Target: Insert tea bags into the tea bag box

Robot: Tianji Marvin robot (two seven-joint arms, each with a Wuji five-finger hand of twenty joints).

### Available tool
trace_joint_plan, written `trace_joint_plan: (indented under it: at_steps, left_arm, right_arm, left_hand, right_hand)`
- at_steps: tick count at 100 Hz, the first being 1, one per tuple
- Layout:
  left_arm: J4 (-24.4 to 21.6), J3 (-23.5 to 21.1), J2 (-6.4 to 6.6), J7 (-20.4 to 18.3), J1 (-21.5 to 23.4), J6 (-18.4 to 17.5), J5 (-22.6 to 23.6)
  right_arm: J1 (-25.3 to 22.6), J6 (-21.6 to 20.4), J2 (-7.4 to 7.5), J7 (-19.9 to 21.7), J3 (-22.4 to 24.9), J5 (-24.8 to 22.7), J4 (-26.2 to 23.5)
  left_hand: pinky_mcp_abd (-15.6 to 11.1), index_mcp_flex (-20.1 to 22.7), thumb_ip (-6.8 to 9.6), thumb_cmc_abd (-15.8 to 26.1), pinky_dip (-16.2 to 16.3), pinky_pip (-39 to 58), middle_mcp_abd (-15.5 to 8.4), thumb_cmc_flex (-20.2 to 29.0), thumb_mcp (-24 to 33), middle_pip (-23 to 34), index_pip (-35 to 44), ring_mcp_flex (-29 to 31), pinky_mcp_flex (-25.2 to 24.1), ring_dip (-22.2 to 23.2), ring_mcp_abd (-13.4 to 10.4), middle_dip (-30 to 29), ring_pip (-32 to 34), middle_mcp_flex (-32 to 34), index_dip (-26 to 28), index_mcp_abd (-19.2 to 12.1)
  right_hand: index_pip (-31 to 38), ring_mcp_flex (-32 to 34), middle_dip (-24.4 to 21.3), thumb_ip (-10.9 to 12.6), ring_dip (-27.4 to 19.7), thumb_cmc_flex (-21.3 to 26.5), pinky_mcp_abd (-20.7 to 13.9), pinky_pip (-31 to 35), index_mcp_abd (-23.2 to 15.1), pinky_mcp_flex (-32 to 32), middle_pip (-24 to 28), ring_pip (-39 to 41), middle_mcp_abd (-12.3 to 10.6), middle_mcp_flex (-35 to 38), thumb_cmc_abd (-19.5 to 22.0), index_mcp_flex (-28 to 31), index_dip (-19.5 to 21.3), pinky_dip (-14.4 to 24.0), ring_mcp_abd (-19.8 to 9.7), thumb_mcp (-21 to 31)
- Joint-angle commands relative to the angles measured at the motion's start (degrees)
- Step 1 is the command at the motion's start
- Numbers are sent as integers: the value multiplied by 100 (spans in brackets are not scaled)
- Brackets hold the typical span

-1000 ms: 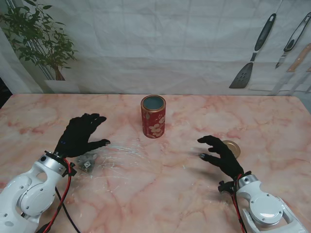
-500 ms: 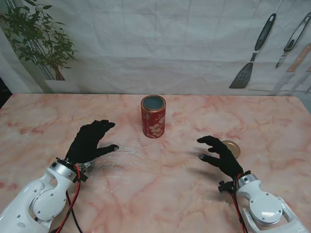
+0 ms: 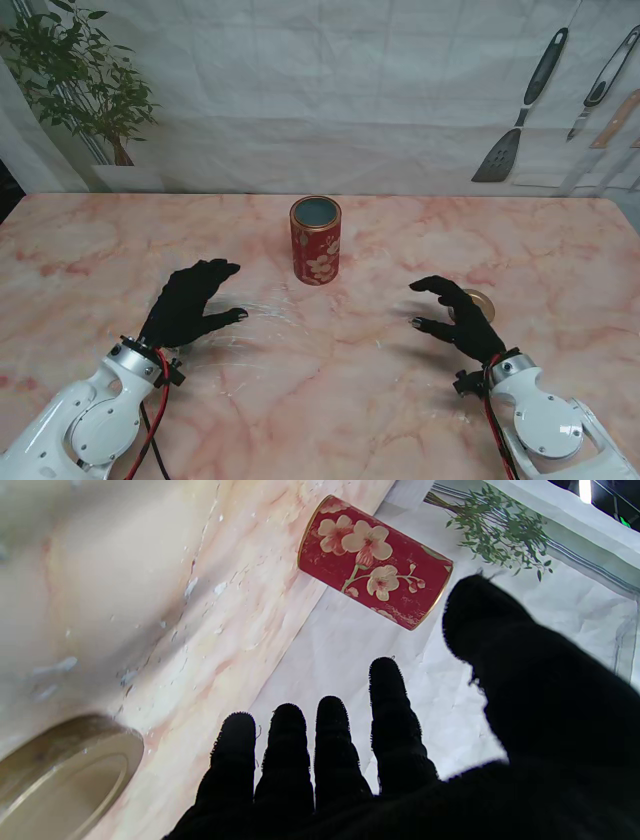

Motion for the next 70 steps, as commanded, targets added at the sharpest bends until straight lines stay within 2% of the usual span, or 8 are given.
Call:
trace_joint_plan:
  at_steps: [1,24,42,48,70]
  left_arm:
    - [-5,14,-18,-62,27,-9,8]
    - [-27,28,-7,-42,37,-15,95]
    - [-16,58,-1,-47,13,-39,122]
    - [-11,69,-1,-43,3,-43,124]
    - [-13,88,8,-97,-16,-54,117]
  right_arm:
    - [-23,71,31,31,66,-106,-134]
    - [-13,368,89,49,278,-813,-335]
    - [141,601,141,156,369,-1223,-350]
    - [232,629,173,259,392,-1348,-306]
    - [576,723,229,331,349,-1813,-57]
  left_hand:
    - [-107,-11,148,130,-112,-92,-73,-31,55,-45,16,-50,-54,-97,-141,-80,-245,-77,-27,-1]
    - [-109,1,147,133,-116,-80,-78,-18,54,-41,20,-41,-49,-97,-153,-81,-245,-71,-23,-2]
    - [-112,9,146,131,-121,-78,-94,-16,52,-37,23,-23,-52,-94,-163,-80,-239,-63,-19,-15]
    - [-112,12,146,133,-126,-85,-88,-17,52,-36,24,-19,-64,-93,-159,-80,-239,-59,-18,-14]
    - [-120,24,147,122,-131,-89,-94,-8,54,-40,30,-3,-70,-92,-170,-82,-243,-57,-14,-20]
  right_hand:
    - [-38,-188,-102,111,-104,-69,-377,-170,-194,-54,-102,-142,-151,-239,-209,-244,9,-68,-277,121]
    - [-60,-206,-152,93,-141,-88,-481,-290,-337,19,-257,-195,-152,-254,-279,-485,3,-99,-287,56]
    - [-109,-226,-194,92,-175,-83,-438,-346,-489,53,-425,-237,-162,-274,-307,-756,-19,-104,-299,1]
    - [-436,-280,-412,102,-264,-91,-470,-429,-676,31,-876,-348,-206,-260,-275,-968,-277,-102,-358,-39]
    - [-684,-350,-821,101,-525,-136,-595,-793,-936,-143,-1479,-814,-263,-305,-263,-1267,-527,-251,-515,-206]
